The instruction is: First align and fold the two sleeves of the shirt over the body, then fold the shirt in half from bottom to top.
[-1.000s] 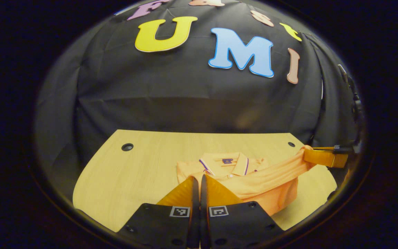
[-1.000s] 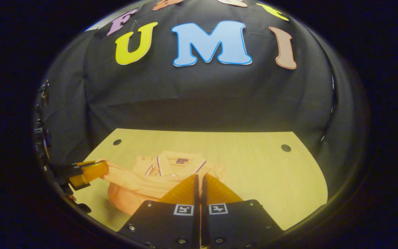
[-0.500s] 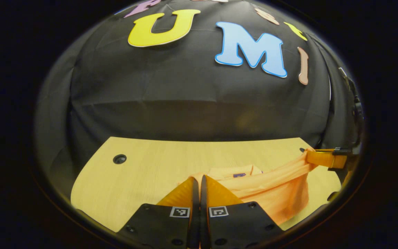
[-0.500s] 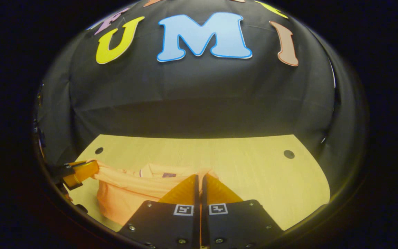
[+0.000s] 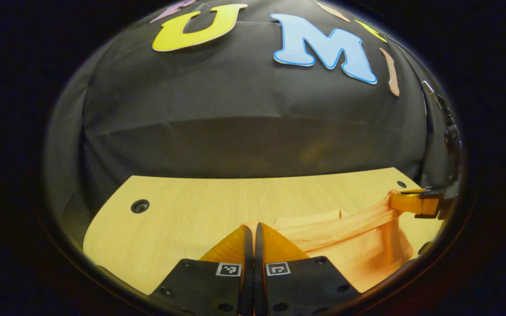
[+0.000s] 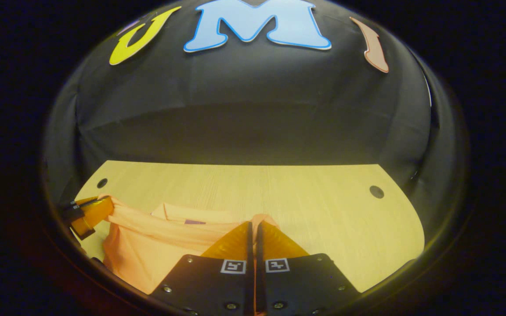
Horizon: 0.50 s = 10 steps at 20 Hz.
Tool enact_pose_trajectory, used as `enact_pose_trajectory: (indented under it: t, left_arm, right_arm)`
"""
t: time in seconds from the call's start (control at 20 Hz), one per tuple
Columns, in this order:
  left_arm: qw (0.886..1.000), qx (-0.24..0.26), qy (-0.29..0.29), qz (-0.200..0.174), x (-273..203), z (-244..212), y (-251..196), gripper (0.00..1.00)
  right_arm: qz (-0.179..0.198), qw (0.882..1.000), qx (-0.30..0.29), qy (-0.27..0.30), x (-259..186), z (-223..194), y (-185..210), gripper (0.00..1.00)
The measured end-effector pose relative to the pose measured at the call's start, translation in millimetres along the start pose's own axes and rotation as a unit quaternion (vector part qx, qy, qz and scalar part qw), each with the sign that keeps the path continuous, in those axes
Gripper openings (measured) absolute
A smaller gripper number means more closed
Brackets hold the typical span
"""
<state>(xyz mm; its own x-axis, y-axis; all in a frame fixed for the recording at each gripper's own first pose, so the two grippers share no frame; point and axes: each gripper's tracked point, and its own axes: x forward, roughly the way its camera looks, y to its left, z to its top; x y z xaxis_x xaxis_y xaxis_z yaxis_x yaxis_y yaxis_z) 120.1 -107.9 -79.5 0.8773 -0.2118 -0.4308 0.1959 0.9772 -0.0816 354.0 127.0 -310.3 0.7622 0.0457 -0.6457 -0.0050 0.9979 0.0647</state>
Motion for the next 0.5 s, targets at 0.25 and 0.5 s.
enact_pose_trajectory:
  t: [0.25, 0.5]
  left_arm:
    - [1.0, 0.015, 0.008, 0.007, 23, -6, 3, 0.07]
    - [0.999, 0.031, 0.025, 0.003, 32, -17, 3, 0.08]
  right_arm:
    - [-0.009, 1.0, -0.009, 0.024, 15, -15, -2, 0.02]
    - [-0.017, 0.999, -0.012, 0.038, 17, -20, -4, 0.08]
